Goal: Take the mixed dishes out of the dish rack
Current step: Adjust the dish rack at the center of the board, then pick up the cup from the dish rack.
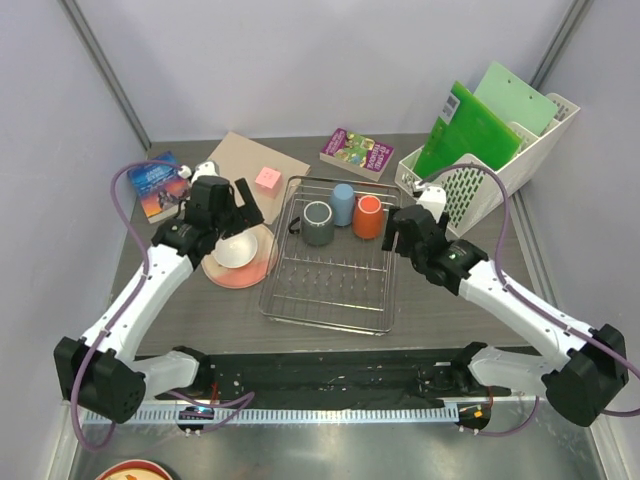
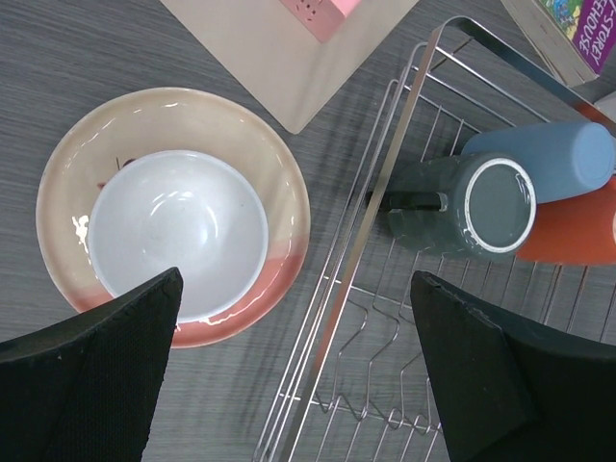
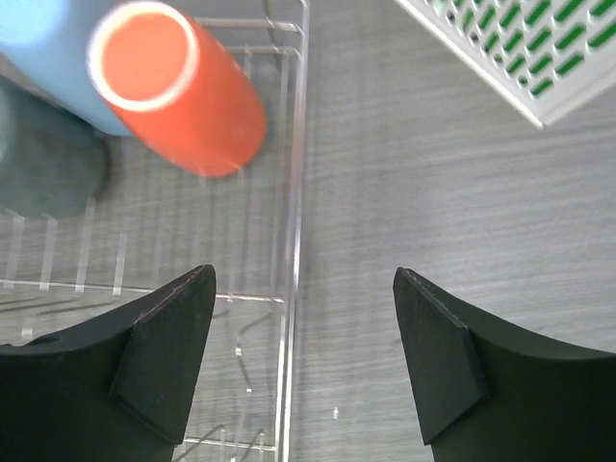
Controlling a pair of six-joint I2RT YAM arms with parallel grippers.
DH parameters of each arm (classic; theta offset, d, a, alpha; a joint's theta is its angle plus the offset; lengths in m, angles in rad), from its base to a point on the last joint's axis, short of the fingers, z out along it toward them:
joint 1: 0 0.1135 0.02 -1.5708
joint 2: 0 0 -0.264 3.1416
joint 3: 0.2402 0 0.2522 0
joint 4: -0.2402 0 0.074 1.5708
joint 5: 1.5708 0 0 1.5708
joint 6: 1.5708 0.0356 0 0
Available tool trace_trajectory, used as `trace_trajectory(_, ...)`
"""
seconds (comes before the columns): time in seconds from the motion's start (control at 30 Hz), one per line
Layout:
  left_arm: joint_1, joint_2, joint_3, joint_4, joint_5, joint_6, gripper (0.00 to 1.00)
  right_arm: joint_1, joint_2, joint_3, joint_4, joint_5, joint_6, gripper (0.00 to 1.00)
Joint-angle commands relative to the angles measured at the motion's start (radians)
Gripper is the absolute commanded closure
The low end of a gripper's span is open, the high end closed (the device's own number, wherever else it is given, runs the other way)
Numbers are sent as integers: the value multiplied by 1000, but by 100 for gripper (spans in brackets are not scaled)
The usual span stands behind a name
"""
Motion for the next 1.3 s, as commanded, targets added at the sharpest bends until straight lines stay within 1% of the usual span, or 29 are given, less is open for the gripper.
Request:
trace_trajectory(0.0,-33,24,28,35,-71,-11,0,5,-12,96,52,-46,-66,21)
trace_trajectory(0.1,-82,62,63,29,-115,-8,0,5,71,154,71,-64,-102,21)
trace_trajectory(0.23,-125,73,80,26,-124,-17,0,5,227,237,95,-42,-146,21)
trace_trajectory(0.33,-130,38,56,22,-109,-35,0,5,296,286,132,-31,-184,21)
trace_trajectory(0.37,-128,14,33,23,-111,-40,0,4,338,297,138,-31,-198,22)
trace_trajectory(0.47,-128,-60,-19,11,-105,-48,0,5,396,328,157,-1,-201,23)
trace_trajectory(0.57,-128,-121,-76,19,-101,-33,0,5,413,322,195,16,-198,23)
trace_trajectory(0.63,-128,-169,-111,64,-115,-8,0,5,404,314,219,6,-180,23)
trace_trajectory(0.67,-128,-177,-117,83,-108,33,0,4,393,296,232,-17,-174,23)
trace_trajectory(0.77,-128,-146,-108,152,-52,96,0,5,326,250,288,-47,-133,23)
trace_trajectory(0.8,-128,-104,-105,178,-37,139,0,7,279,213,320,-69,-117,23)
trace_trajectory(0.83,-128,-80,-98,202,28,183,0,5,255,196,336,-82,-111,23)
trace_trajectory(0.9,-130,-21,-72,270,87,231,0,7,209,161,365,-102,-100,24)
trace_trajectory(0.93,-130,48,-56,284,136,269,0,7,167,151,370,-116,-88,24)
trace_trajectory(1.0,-131,120,3,315,173,303,0,7,128,127,382,-133,-73,24)
trace_trajectory(1.03,-131,194,49,318,201,355,0,7,85,119,385,-155,-63,24)
trace_trajectory(1.07,-131,226,71,325,260,395,0,7,68,112,387,-168,-57,24)
trace_trajectory(1.1,-131,265,97,316,277,427,2,8,47,95,388,-179,-51,24)
trace_trajectory(1.13,-133,291,121,301,290,490,6,7,30,86,388,-201,-48,25)
trace_trajectory(1.17,-134,340,167,286,314,524,12,8,-1,78,387,-208,-37,25)
trace_trajectory(1.27,-136,392,227,232,319,637,21,8,-48,32,373,-240,-11,25)
